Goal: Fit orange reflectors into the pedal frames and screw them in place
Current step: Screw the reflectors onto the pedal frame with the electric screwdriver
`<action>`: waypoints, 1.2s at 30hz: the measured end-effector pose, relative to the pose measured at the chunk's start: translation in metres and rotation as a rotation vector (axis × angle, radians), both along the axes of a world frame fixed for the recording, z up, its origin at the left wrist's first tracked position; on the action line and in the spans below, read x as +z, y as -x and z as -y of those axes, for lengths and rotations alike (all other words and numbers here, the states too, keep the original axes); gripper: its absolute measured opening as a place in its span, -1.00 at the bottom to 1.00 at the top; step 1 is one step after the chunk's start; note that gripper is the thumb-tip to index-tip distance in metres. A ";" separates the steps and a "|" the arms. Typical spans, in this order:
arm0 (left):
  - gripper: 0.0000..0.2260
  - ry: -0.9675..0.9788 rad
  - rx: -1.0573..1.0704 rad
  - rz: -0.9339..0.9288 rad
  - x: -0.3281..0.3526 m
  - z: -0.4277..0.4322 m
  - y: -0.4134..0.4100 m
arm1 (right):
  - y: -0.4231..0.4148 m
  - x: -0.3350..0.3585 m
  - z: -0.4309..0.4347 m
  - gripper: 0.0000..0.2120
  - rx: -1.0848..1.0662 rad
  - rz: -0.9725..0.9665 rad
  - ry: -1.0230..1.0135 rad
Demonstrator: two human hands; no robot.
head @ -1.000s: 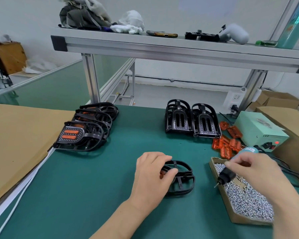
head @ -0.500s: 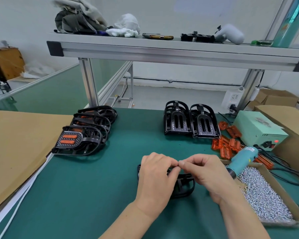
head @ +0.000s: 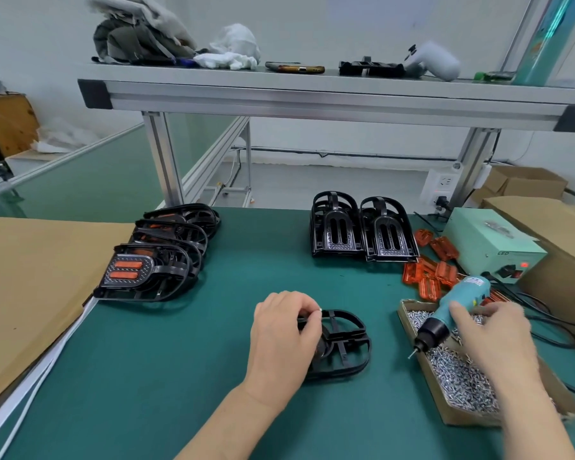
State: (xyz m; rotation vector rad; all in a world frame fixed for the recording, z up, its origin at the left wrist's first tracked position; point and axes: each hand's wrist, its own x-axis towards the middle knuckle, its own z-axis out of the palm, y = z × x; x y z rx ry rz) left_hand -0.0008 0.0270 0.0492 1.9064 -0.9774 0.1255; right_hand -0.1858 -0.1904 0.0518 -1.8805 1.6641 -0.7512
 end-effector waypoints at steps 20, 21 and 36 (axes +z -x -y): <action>-0.82 -0.115 -0.075 -0.048 -0.002 0.000 0.005 | -0.040 0.001 -0.001 -0.82 -0.036 0.945 -0.404; -0.83 -0.114 -0.079 -0.053 -0.002 0.000 0.005 | -0.042 0.005 -0.004 -0.87 -0.020 0.994 -0.418; -0.78 -0.048 -0.109 -0.168 -0.007 -0.005 0.008 | -0.102 0.074 -0.083 -0.81 0.409 1.549 -0.247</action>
